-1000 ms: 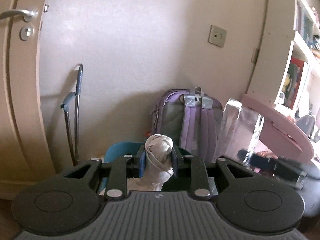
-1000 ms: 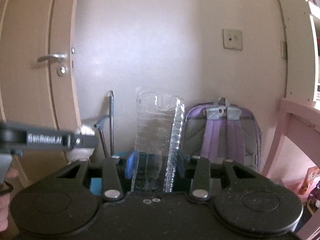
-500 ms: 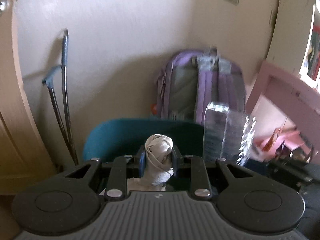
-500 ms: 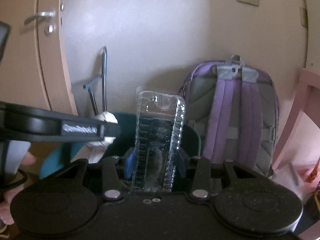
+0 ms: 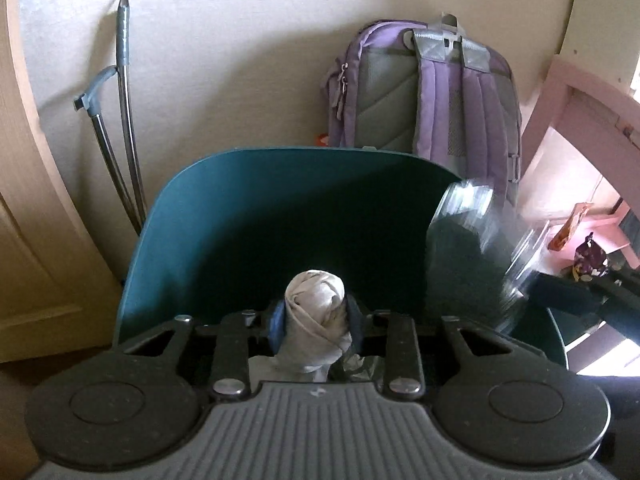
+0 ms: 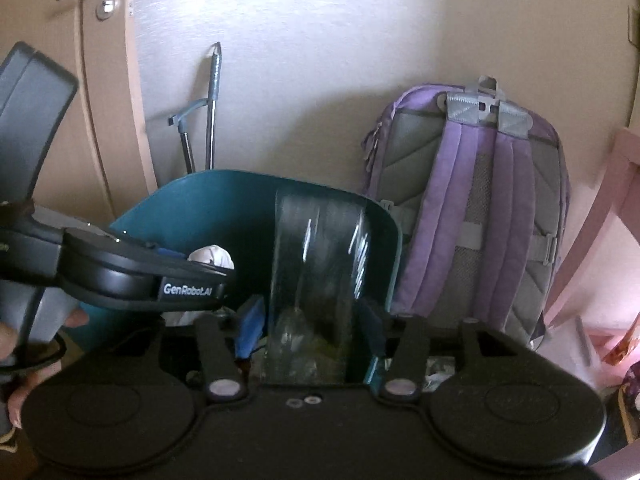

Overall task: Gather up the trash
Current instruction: 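Open the left tool over the teal bin while the right tool releases the clear tray into it, then withdraw both tools from the bin back toward the trash on the floor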

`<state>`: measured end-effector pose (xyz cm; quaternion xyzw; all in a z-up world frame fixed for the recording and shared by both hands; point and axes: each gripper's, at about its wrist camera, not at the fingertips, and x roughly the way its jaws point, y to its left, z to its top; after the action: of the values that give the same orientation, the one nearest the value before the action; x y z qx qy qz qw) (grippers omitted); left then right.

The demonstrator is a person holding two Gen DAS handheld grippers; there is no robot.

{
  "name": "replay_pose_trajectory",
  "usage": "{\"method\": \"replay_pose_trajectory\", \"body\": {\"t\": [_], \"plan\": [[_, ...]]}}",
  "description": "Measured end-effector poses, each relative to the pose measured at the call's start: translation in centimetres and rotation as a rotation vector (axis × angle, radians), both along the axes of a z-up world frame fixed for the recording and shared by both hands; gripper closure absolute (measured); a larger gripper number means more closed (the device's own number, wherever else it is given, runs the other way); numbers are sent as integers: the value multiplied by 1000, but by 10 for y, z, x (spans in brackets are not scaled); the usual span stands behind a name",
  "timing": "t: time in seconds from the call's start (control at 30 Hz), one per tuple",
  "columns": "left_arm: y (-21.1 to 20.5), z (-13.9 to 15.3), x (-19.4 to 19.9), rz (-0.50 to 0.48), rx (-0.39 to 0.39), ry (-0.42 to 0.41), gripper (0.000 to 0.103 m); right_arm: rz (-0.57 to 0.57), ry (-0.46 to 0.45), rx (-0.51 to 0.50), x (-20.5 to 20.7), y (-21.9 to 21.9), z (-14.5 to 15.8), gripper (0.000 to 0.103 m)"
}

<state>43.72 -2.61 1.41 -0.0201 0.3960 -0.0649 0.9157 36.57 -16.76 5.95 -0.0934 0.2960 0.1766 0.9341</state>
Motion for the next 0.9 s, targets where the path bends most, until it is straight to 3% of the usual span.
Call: {"method": "replay_pose_trajectory", "body": {"t": [0.03,0.1,0.37,0.47,0.9], "plan": [[1,0,-1,4,-1,-3,48,0,-4,-7,0,0,1,49],[2,4,-7,24,2,-30,33,2,-13,-18,-5,1,3,49],[5,23,-32,8,-4,-68,31,2,-35,22,-32,-8,24,47],[7,33,-49,8,2,-91,24,11,-47,29,-46,-11,33,46],[28,75,-132,-9,0,-176,24,67,-63,63,-113,-17,64,46]]}}
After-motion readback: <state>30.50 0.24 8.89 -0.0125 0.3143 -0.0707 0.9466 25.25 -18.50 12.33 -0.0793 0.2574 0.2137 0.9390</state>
